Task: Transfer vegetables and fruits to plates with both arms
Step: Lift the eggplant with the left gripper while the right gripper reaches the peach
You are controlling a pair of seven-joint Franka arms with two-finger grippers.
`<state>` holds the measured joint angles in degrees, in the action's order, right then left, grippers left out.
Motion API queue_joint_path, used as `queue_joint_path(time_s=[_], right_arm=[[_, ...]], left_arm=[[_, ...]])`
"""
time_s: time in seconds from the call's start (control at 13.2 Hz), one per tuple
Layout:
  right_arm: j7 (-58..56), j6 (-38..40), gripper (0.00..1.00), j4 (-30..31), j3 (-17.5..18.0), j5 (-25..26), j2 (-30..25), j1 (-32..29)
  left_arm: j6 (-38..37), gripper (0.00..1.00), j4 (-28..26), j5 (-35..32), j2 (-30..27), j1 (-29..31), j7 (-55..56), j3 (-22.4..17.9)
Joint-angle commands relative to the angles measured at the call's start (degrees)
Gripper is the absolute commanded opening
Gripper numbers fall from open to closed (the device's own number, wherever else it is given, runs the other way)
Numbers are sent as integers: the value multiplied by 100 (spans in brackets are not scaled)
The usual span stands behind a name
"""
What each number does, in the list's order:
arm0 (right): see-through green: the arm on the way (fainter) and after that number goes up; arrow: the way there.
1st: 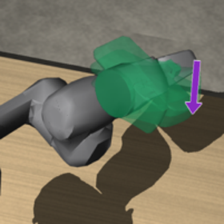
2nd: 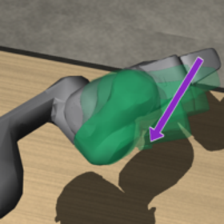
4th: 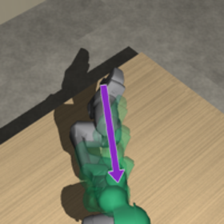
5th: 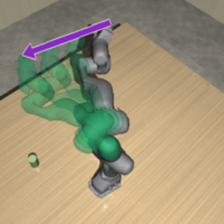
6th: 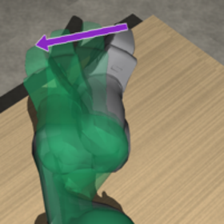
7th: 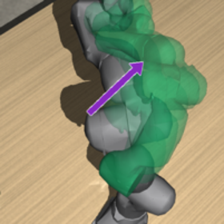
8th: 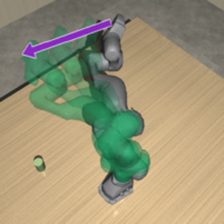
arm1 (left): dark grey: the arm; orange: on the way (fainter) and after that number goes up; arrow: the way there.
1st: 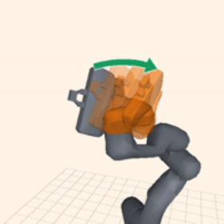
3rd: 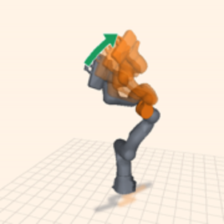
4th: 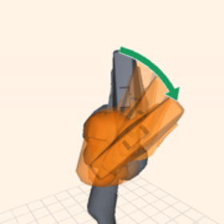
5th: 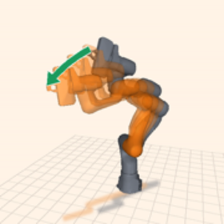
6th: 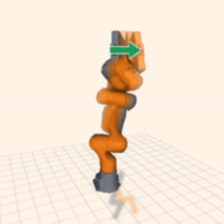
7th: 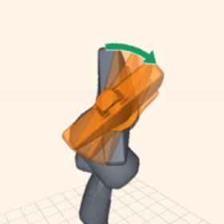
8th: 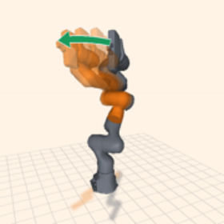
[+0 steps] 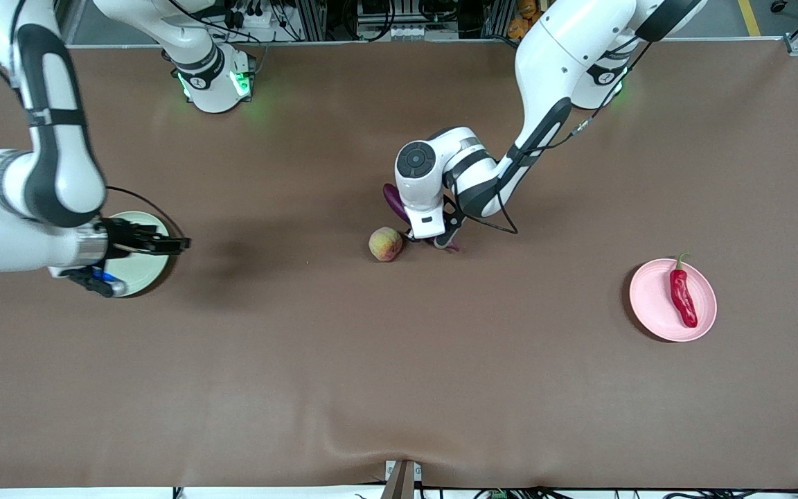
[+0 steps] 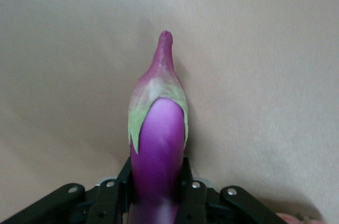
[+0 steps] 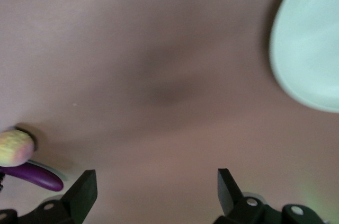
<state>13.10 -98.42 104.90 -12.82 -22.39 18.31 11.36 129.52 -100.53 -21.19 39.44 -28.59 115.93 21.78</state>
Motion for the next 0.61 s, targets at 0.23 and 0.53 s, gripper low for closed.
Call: queue_joint_path(time_s=[0.23, 0.53], right_arm=[[2176, -1071, 100, 241, 1243, -170, -39, 217], [4222, -2818, 100, 294, 2167, -187, 373, 638]], left_arm=[[-1215, 4, 16, 569, -1129, 625, -928, 360], [-2306, 0, 796, 1126, -1343, 1398, -2266, 379]])
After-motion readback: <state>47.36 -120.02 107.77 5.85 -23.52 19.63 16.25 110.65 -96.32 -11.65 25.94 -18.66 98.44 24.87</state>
